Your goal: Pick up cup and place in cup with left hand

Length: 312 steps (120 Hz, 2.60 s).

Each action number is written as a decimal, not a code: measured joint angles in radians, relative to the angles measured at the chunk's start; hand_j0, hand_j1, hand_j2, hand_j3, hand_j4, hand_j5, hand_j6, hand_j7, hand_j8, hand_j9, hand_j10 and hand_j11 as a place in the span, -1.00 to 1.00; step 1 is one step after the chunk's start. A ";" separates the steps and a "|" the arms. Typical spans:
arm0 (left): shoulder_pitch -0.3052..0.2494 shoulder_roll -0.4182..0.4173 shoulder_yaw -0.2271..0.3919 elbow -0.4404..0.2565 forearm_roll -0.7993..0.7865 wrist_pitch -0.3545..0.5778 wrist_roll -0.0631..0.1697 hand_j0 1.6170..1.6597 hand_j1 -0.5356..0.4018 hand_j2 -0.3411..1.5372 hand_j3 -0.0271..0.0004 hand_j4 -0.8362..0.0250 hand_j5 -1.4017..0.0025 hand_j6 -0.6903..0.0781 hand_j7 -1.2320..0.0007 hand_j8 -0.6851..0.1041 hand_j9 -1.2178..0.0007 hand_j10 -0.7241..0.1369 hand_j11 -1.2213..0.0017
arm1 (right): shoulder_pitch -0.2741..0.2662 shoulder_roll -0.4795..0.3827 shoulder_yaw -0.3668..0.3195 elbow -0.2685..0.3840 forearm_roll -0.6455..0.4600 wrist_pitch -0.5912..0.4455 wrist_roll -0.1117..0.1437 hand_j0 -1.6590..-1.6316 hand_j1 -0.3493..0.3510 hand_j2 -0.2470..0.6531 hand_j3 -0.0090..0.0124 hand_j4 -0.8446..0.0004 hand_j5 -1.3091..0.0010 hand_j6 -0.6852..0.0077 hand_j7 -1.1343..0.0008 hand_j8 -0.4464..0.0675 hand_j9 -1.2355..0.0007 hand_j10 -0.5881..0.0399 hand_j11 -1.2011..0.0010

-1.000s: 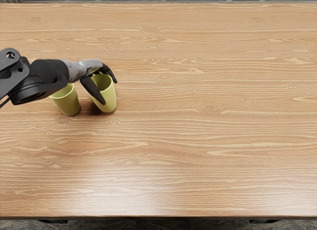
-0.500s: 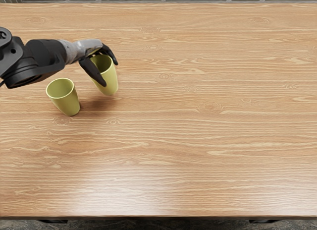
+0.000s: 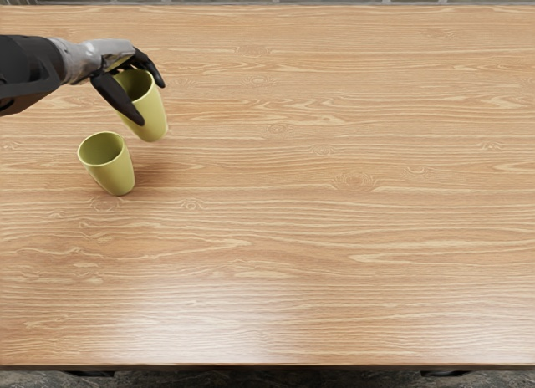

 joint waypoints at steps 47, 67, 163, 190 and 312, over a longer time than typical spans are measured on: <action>-0.032 0.089 0.000 -0.029 -0.042 -0.032 0.000 0.73 -0.19 -0.55 0.97 -0.32 -0.04 0.13 -0.23 0.40 -0.30 0.11 -0.18 | 0.000 0.000 0.000 0.001 0.000 0.002 0.000 -0.93 -1.00 -0.45 -0.16 1.00 1.00 0.98 1.00 0.74 1.00 0.87 1.00; -0.032 0.096 0.007 -0.040 -0.071 -0.043 0.000 0.72 -0.16 -0.57 0.97 -0.33 -0.02 0.09 -0.22 0.37 -0.31 0.06 -0.18 | 0.000 0.000 0.000 0.001 0.000 0.003 0.000 -0.93 -1.00 -0.45 -0.16 1.00 1.00 0.98 1.00 0.74 1.00 0.87 1.00; -0.012 0.202 0.012 -0.080 -0.105 -0.065 0.000 0.73 -0.22 -0.52 0.97 -0.37 -0.01 0.13 -0.23 0.44 -0.32 0.15 -0.20 | 0.000 0.000 0.001 0.002 0.000 0.005 0.000 -0.93 -1.00 -0.45 -0.16 1.00 1.00 0.98 1.00 0.74 1.00 0.87 1.00; 0.012 0.206 0.012 -0.080 -0.106 -0.067 0.000 0.72 -0.25 -0.53 0.97 -0.43 -0.02 0.18 -0.25 0.48 -0.33 0.20 -0.22 | 0.001 0.000 0.002 0.002 0.000 0.005 0.000 -0.93 -1.00 -0.45 -0.16 1.00 1.00 0.98 1.00 0.74 1.00 0.87 1.00; 0.045 0.231 0.011 -0.094 -0.107 -0.072 0.000 0.57 -0.26 -0.55 0.97 -0.33 -0.12 0.26 -0.31 0.54 -0.37 0.26 -0.28 | 0.005 0.000 0.002 0.002 0.000 0.005 0.000 -0.93 -1.00 -0.45 -0.16 1.00 1.00 0.98 1.00 0.74 1.00 0.87 1.00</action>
